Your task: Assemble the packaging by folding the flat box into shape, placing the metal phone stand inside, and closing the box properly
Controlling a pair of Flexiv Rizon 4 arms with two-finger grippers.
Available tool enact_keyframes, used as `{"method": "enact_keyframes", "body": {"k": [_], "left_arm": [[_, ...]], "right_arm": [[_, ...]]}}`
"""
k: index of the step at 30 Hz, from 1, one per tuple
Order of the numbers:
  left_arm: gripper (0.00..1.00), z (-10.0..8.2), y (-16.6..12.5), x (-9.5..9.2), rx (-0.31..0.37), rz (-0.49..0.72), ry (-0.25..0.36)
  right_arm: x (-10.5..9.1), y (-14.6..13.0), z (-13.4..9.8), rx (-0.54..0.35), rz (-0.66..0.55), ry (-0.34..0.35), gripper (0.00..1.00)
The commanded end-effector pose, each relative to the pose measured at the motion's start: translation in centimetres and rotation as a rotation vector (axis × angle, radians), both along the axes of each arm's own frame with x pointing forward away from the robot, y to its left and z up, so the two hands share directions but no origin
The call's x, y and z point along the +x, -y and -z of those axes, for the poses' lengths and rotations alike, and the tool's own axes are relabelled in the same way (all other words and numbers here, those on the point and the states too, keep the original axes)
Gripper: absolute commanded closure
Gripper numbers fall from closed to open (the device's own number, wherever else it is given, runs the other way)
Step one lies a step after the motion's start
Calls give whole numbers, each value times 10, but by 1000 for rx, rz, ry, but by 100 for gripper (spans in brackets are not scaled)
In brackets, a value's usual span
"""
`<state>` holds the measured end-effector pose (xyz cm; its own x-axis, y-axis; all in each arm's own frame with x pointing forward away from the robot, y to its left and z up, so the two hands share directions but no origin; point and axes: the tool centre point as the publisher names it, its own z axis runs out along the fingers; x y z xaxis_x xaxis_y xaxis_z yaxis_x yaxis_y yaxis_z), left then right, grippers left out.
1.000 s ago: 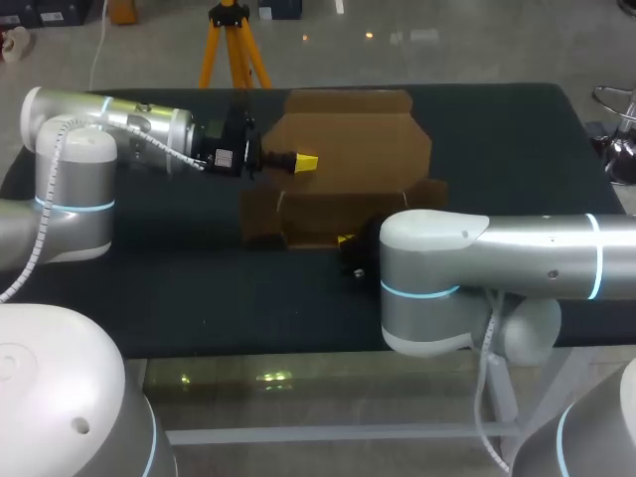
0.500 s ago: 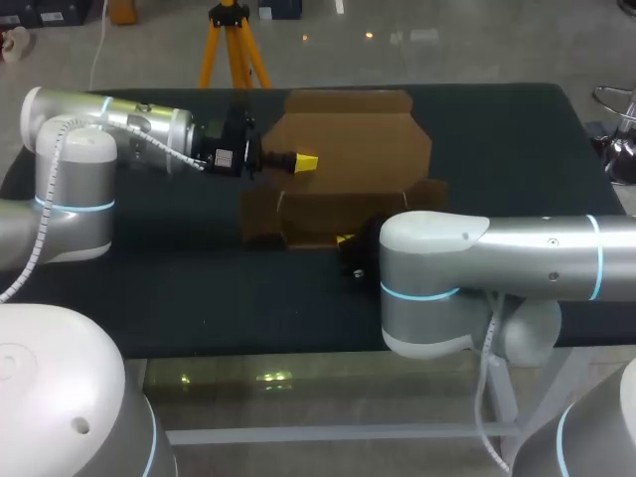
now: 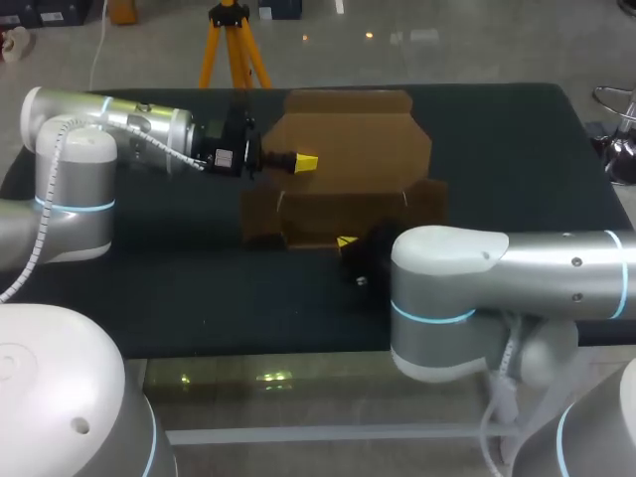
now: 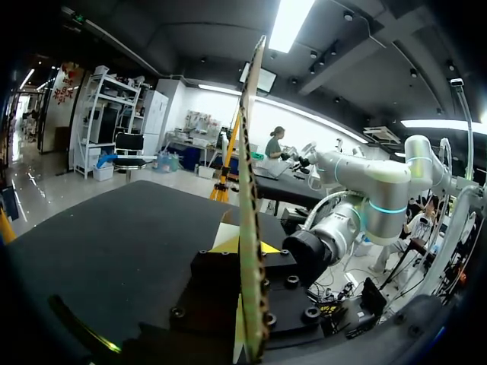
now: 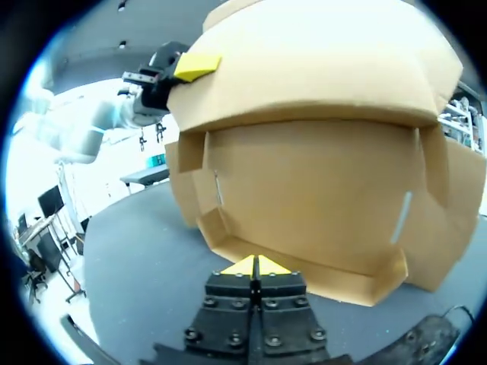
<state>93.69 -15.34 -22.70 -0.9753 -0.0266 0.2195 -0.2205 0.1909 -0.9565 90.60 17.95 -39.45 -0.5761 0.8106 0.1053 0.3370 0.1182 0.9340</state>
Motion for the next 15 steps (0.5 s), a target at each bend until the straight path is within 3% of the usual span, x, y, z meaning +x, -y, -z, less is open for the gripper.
{"method": "enact_keyframes", "body": {"k": [1,15], "left_arm": [[100,2,0,0,2,1,-1],[100,2,0,0,2,1,-1]], "right_arm": [[-10,16,-5,36,-40,9,100],[-40,49,-22,61,-154,-17,100]]}}
